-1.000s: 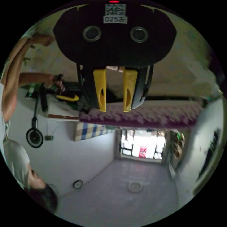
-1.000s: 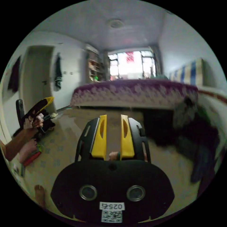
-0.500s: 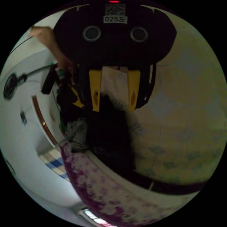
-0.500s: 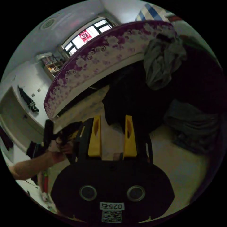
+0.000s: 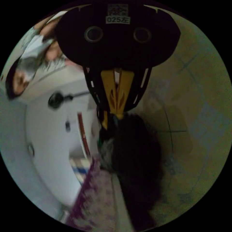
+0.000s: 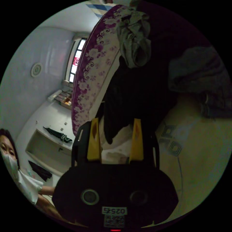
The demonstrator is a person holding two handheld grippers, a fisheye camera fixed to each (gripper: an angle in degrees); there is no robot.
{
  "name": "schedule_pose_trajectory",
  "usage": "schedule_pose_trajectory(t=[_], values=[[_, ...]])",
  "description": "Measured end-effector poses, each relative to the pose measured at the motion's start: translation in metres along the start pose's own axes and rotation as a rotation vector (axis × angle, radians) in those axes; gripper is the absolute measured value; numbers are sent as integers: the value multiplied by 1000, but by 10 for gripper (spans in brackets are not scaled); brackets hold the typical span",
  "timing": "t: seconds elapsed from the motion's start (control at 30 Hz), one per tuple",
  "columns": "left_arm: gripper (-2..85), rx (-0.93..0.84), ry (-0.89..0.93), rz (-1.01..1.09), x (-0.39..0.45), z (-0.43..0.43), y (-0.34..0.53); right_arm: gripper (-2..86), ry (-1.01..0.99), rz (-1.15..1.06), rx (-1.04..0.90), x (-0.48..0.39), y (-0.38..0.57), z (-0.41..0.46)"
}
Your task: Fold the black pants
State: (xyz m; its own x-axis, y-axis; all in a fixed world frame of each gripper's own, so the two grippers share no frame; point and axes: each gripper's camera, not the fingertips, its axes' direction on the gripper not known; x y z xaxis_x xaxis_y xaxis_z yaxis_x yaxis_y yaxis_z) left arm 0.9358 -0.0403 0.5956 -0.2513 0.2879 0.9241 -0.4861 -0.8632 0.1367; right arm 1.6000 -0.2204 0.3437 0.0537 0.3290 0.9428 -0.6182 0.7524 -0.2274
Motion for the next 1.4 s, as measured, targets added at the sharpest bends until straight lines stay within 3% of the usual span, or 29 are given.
schedule_pose_trajectory(t=[0.07, 0.13, 0.2, 0.33, 0.4, 0.5, 0.67, 0.77, 0.8, 0.87, 0.93, 1.03, 1.1, 1.2, 1.27, 1.4], values=[[-8, -186, -189, 124, 24, -8, 40, 194, -83, 55, -38, 22, -7, -3], [-8, -132, -68, 54, 22, -43, 94, 187, -164, 102, -65, 42, -14, -1], [-4, 74, 23, -114, 2, -98, 164, 181, -167, 156, 0, 69, -36, 9], [28, 272, -187, -125, 9, -150, 231, 134, -50, 382, 73, 112, -76, 34], [74, 486, -253, -116, 19, -166, 261, 68, -43, 415, 67, 131, -89, 36], [91, 625, -249, -159, 9, -164, 271, 1, -160, 410, 45, 146, -81, 24], [107, 588, -14, -239, -30, -135, 227, -9, -433, 431, 131, 156, -59, -13], [134, 557, 27, -261, -47, -119, 188, -9, -534, 387, -23, 144, -53, -17], [147, 523, 38, -257, -52, -113, 171, -9, -554, 305, -240, 125, -48, -6], [155, 456, 32, -221, -55, -106, 152, -8, -476, 13, -576, 64, -14, 12], [158, 421, 65, -258, -62, -102, 152, -6, -501, -46, -497, 33, 19, 1], [157, 549, 165, -402, -88, -110, 188, 6, -494, 169, -222, 72, 25, -25], [161, 615, 126, -453, -99, -123, 213, 97, -400, 296, -46, 134, 6, -43], [176, 598, 55, -421, -98, -137, 230, 193, -321, 335, -18, 197, -32, -37], [179, 605, 39, -411, -99, -142, 235, 210, -256, 351, -38, 220, -52, -22], [184, 586, -1, -399, -102, -146, 236, 132, -36, 277, -153, 231, -85, 28]])
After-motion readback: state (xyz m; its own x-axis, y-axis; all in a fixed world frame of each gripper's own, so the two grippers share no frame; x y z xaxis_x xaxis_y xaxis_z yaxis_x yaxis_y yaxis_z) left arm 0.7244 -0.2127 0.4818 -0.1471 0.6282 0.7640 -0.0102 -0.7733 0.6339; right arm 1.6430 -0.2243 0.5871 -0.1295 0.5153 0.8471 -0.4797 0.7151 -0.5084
